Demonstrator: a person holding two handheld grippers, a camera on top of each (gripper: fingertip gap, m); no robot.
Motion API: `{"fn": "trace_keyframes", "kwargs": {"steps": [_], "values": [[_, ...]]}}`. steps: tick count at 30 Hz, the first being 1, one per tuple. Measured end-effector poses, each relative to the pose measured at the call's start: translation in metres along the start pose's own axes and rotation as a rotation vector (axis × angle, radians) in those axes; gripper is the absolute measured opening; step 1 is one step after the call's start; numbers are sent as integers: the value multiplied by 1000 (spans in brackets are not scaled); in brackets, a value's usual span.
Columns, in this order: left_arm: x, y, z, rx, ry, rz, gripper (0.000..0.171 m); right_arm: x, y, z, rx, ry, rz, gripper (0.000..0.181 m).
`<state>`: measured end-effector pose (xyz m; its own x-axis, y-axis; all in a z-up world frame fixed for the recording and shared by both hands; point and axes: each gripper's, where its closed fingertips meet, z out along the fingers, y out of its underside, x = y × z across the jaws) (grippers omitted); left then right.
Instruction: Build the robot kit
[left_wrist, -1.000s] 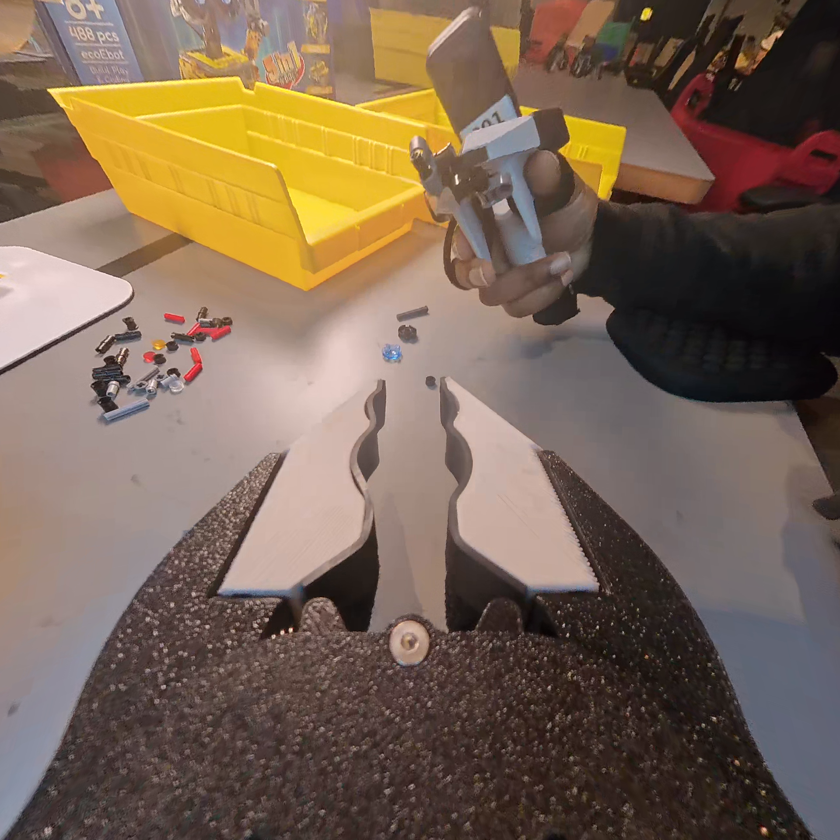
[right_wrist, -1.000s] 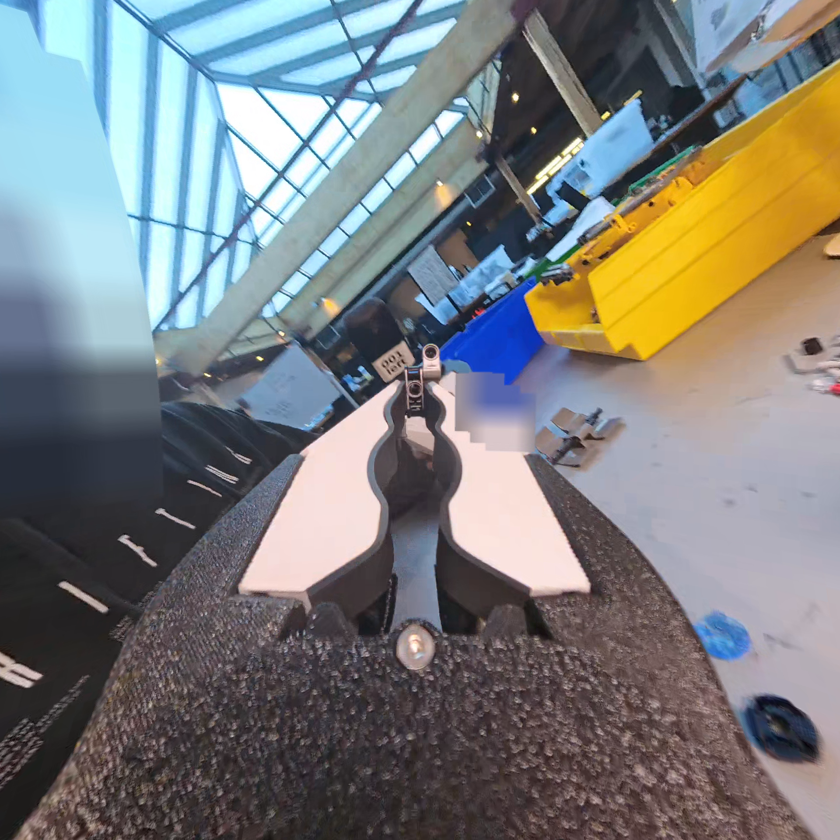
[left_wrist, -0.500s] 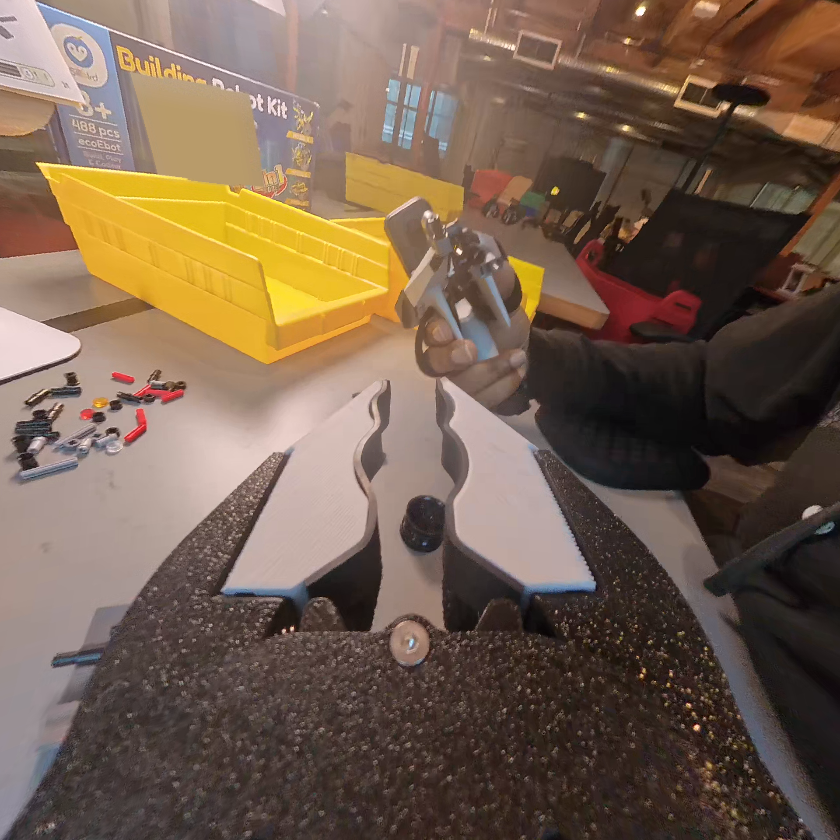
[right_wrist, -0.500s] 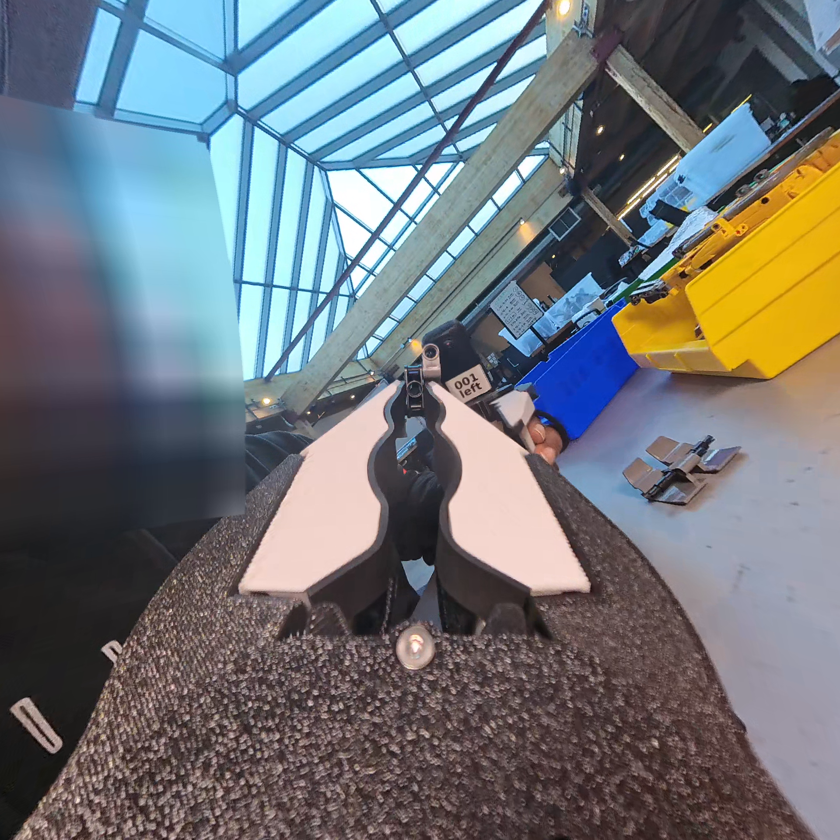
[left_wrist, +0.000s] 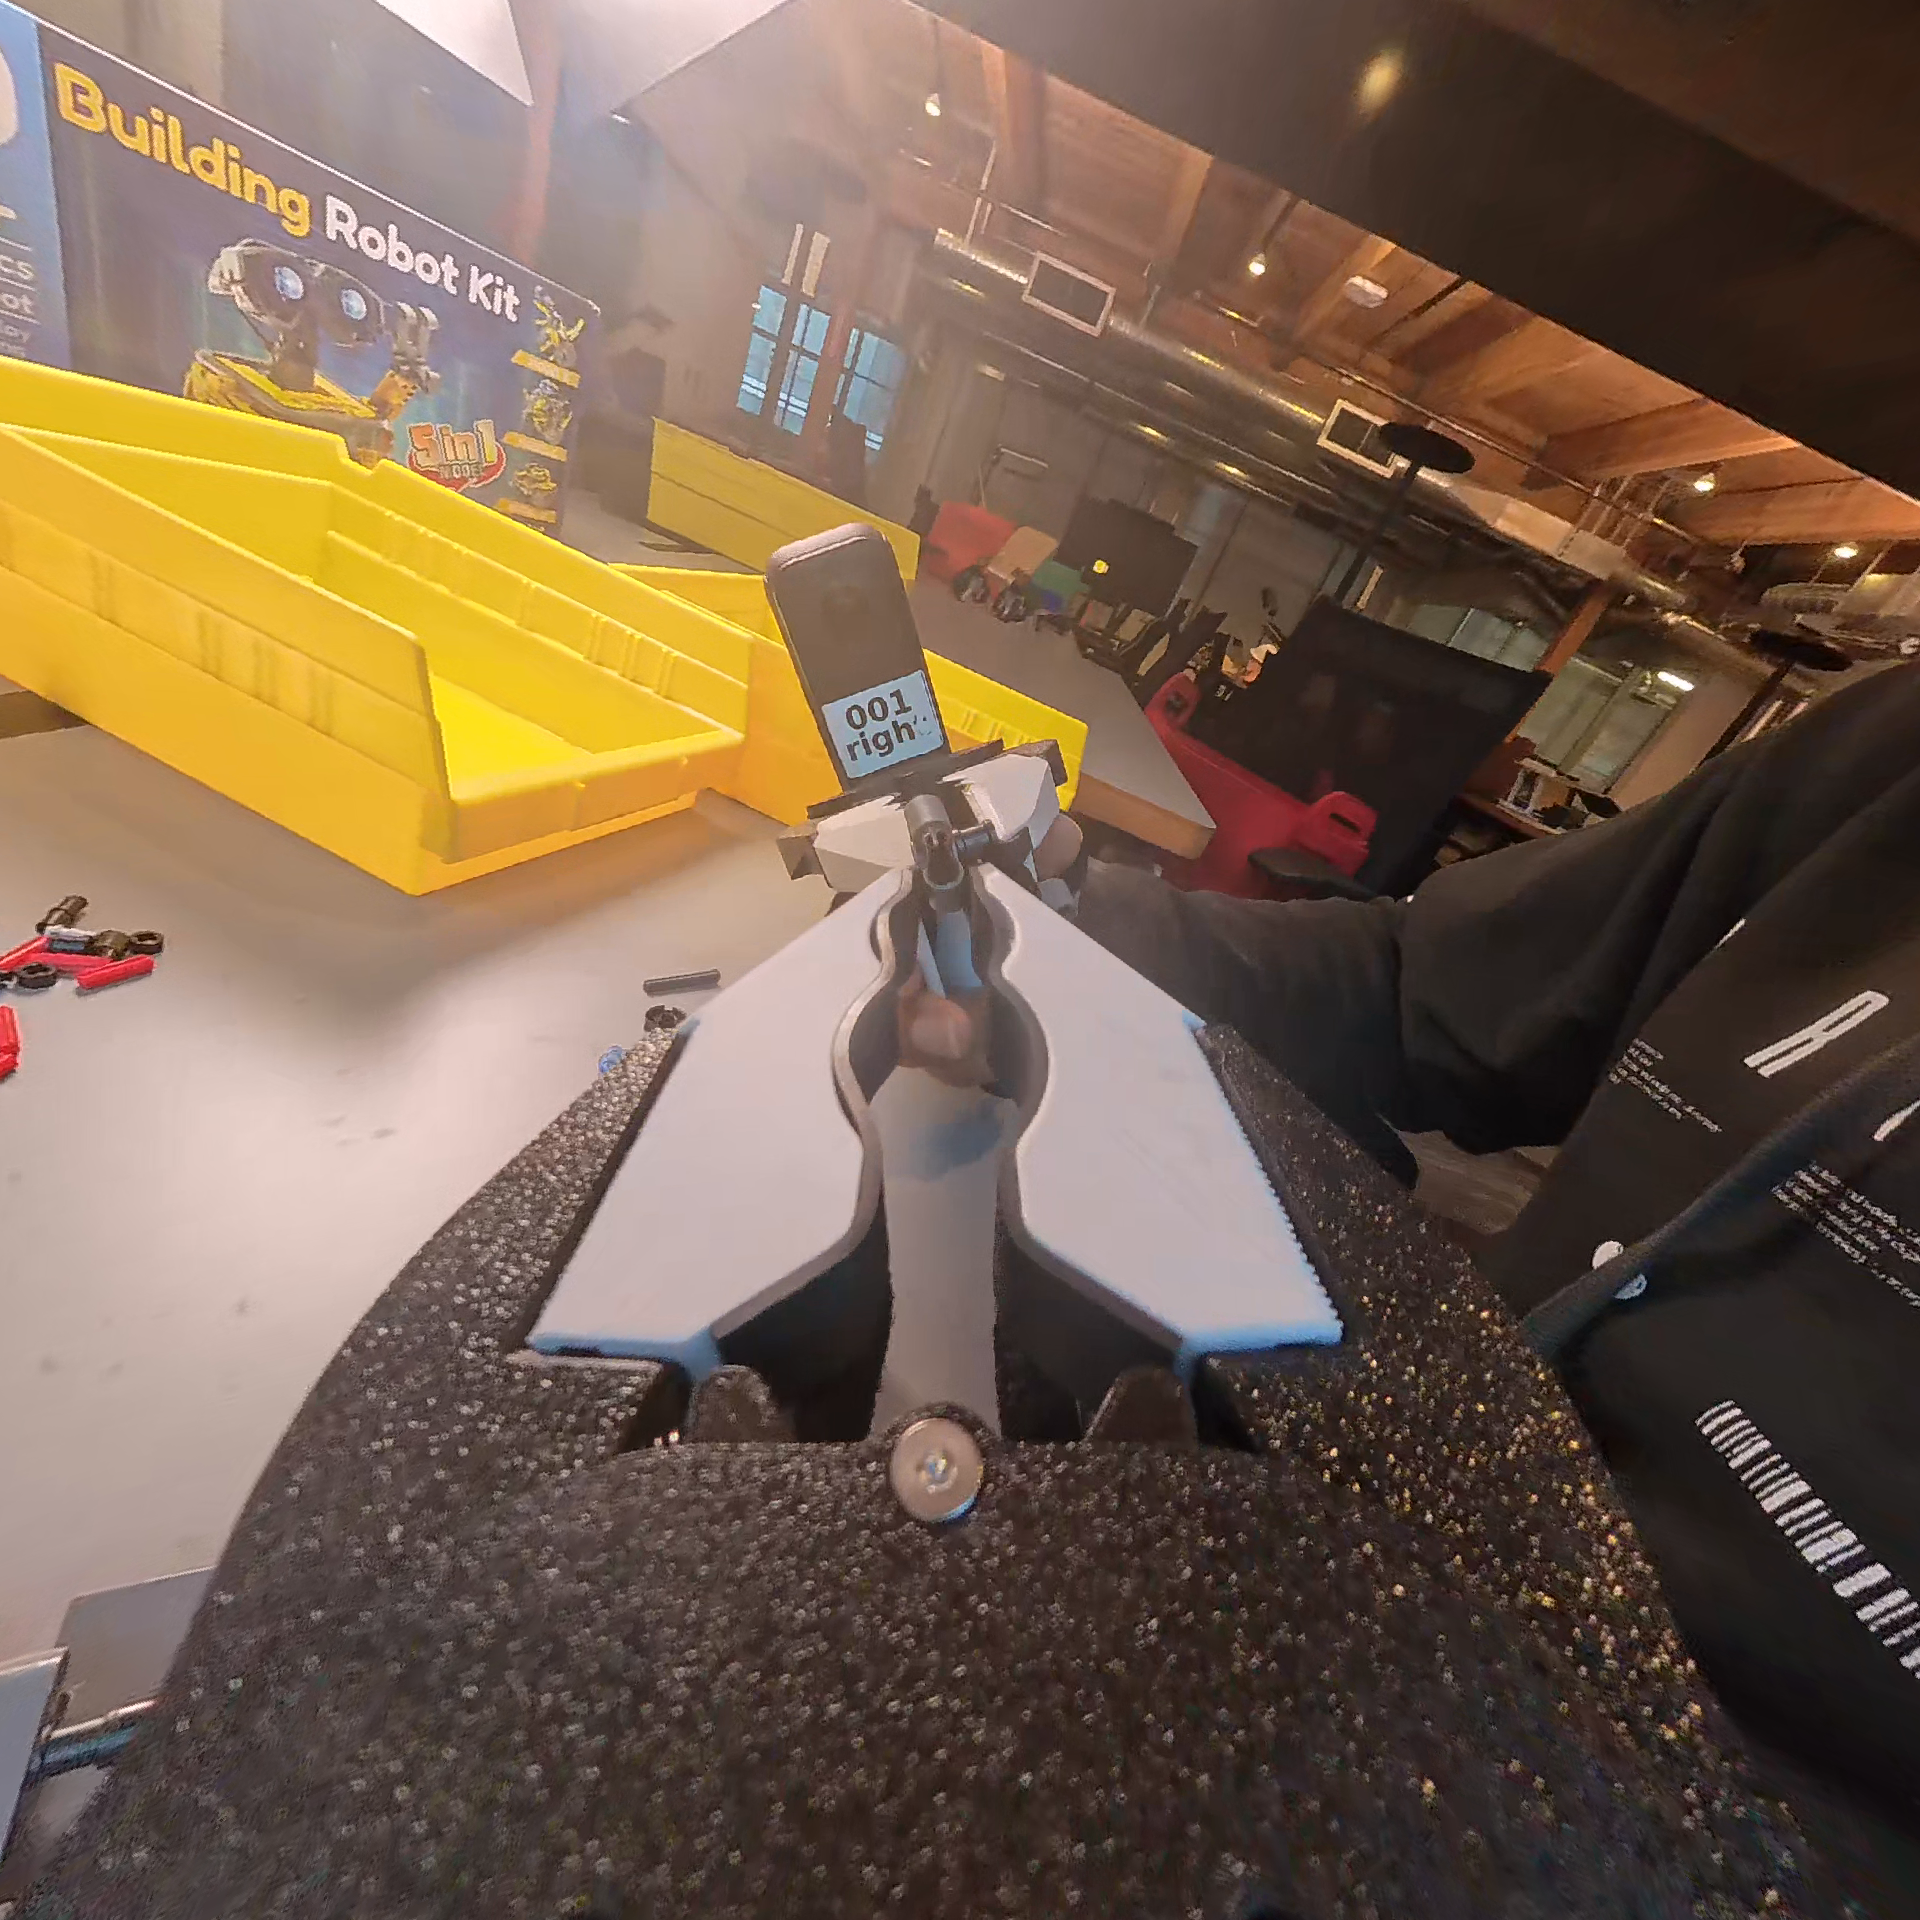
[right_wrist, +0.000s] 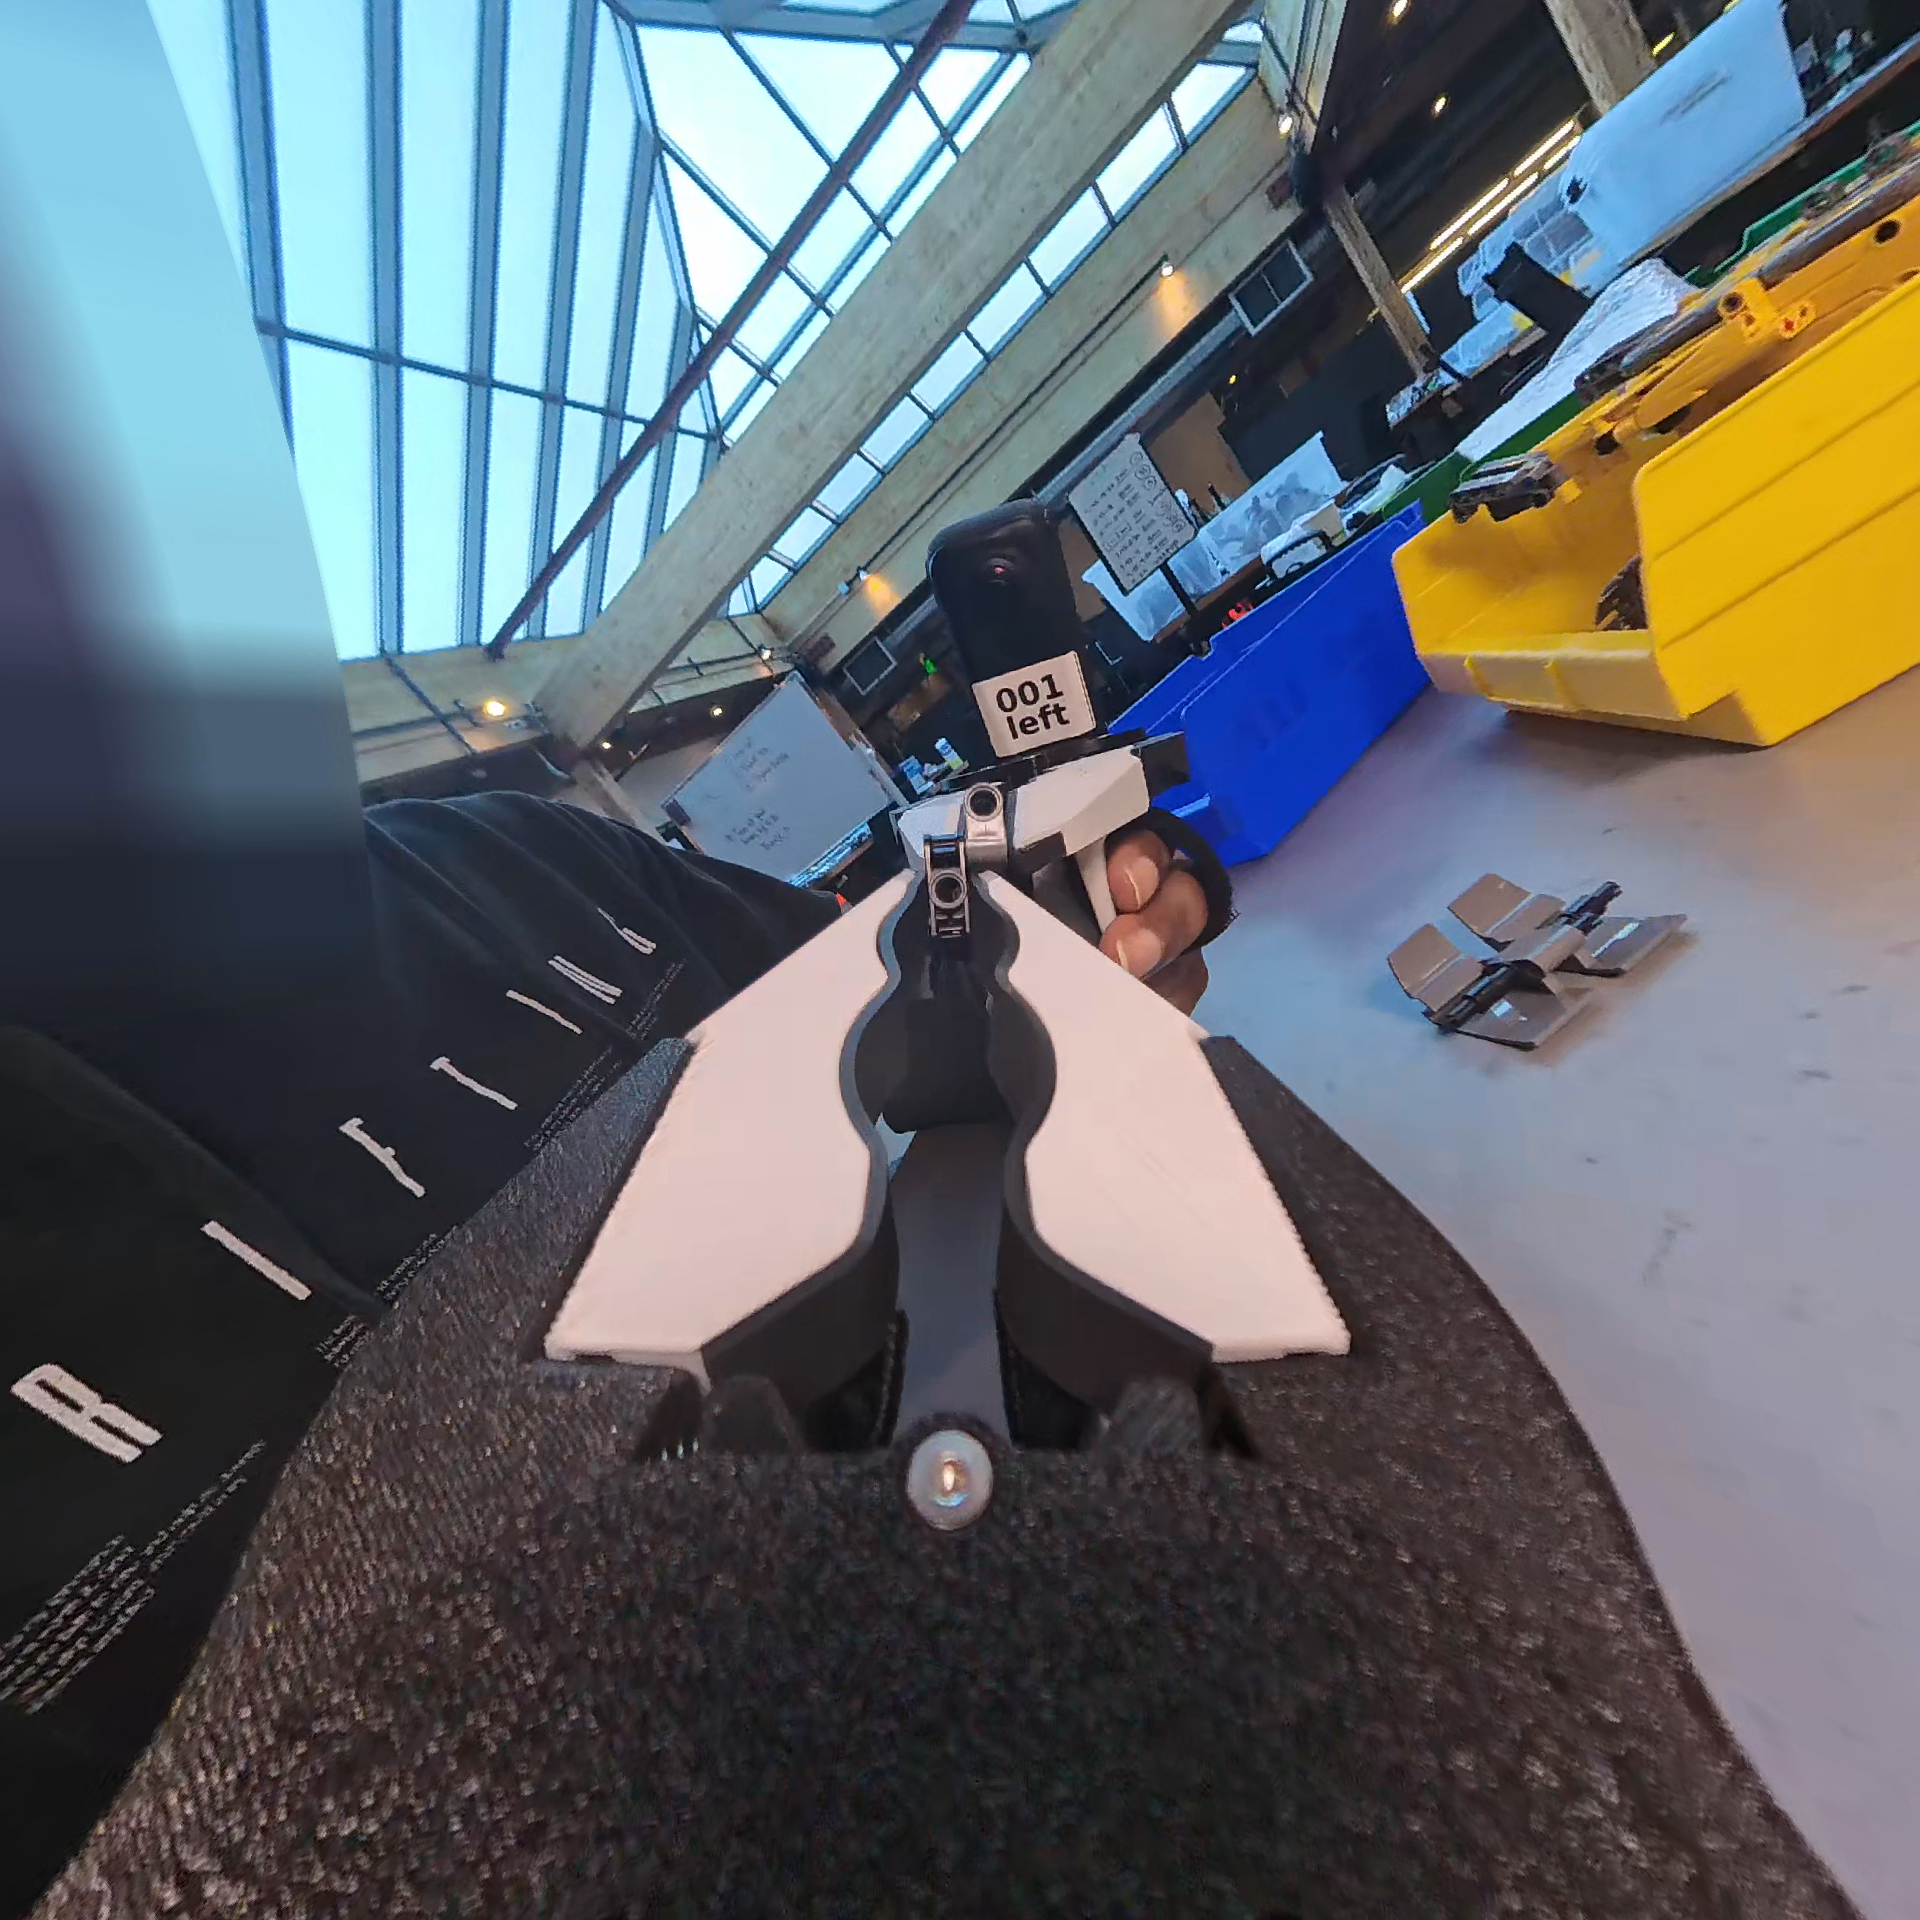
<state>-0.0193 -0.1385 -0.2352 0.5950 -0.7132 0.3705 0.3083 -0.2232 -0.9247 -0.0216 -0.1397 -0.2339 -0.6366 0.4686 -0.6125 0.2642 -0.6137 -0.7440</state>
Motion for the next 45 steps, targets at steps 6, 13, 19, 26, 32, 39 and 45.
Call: {"fn": "trace_keyframes", "kwargs": {"steps": [6, 13, 19, 26, 32, 39, 45], "values": [[-6, 5, -1, -30, -30, 14, 6, 8, 5, -2, -31, 41, -18, 8], [-14, 8, -4, -50, -70, 35, 6, 18, 9, -5, -76, 118, -82, 9], [-17, 11, -4, -61, -86, 44, 6, 21, 11, -7, -97, 146, -109, 12], [-35, 3, -14, -33, -204, 87, 6, 26, 10, -11, -128, 213, -176, 25], [-48, 0, -16, -16, -304, 90, 6, 40, 11, 0, -187, 414, -438, 27], [-56, 4, -17, 15, -273, -103, 6, 47, 1, -4, -187, 554, -605, 12], [-52, 10, -17, -7, -213, -140, 8, 46, -6, -12, -221, 612, -732, 8]]}}
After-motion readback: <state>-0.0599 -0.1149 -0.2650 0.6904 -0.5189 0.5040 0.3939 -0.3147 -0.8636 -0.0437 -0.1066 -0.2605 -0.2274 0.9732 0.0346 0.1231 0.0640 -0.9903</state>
